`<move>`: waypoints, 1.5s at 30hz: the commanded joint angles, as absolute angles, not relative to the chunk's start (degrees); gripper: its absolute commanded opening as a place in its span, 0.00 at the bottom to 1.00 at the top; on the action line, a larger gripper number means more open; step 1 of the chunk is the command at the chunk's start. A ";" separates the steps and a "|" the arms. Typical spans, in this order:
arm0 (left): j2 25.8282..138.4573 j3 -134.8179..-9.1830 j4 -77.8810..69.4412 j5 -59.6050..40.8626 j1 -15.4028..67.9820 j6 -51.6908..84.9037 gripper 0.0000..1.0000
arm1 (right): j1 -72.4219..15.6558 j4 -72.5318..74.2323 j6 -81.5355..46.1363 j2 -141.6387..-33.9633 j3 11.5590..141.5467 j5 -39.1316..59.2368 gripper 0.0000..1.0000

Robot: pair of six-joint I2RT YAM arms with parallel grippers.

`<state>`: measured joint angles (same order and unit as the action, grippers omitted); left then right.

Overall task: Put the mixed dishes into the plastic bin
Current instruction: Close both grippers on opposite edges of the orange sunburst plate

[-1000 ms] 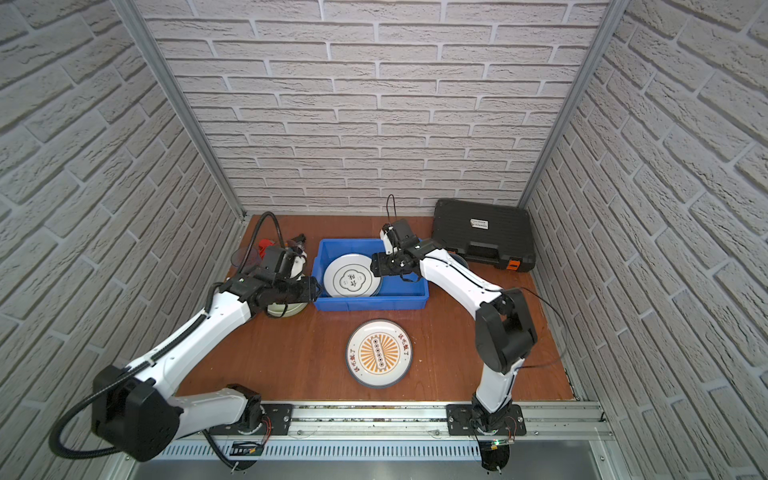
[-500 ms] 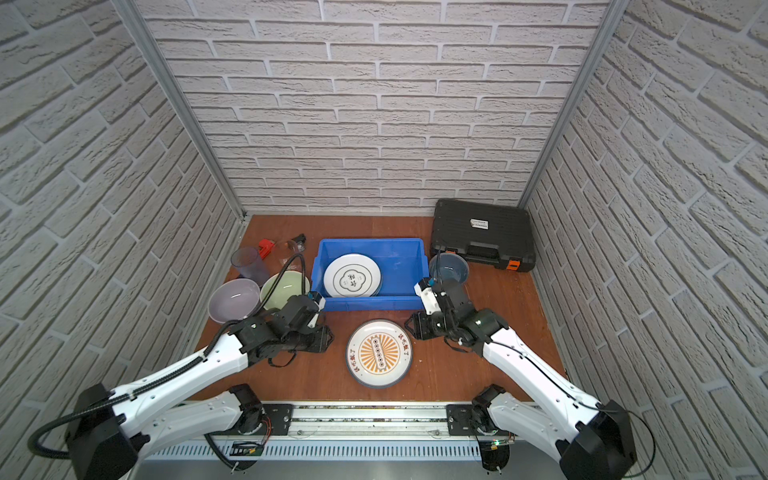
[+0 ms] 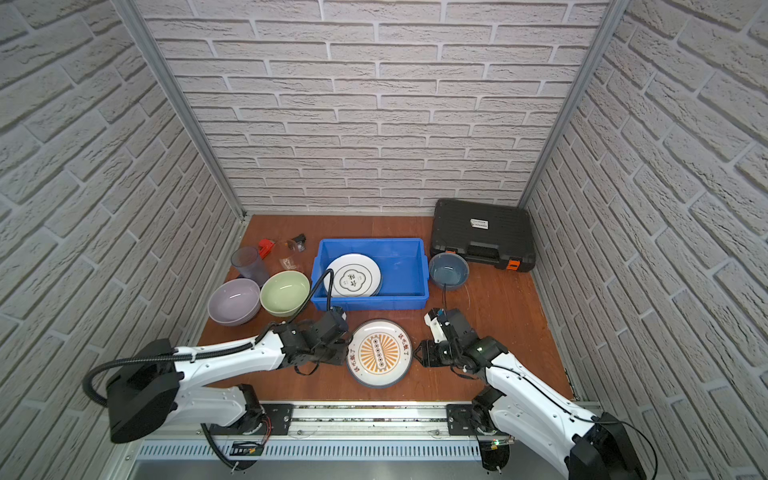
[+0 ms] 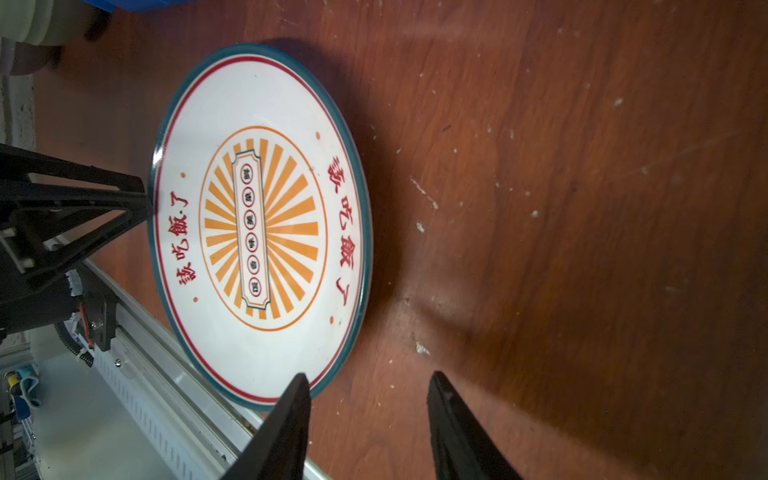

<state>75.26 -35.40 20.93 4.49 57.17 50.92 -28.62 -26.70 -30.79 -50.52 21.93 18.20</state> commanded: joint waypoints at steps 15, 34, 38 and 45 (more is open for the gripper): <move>83.66 -36.50 13.46 7.23 60.52 56.85 0.25 | -28.69 -4.75 -35.36 -63.02 16.62 24.65 0.37; 81.72 -34.25 10.66 5.27 60.56 57.75 0.29 | -28.74 -11.07 -35.30 -61.90 23.70 28.06 0.06; 76.21 -35.14 14.29 7.49 60.47 57.83 0.43 | -28.73 -16.44 -34.56 -58.92 26.38 27.09 0.06; 65.52 -36.58 23.91 10.60 58.18 57.10 0.52 | -28.65 -22.23 -34.50 -56.04 30.58 26.67 0.06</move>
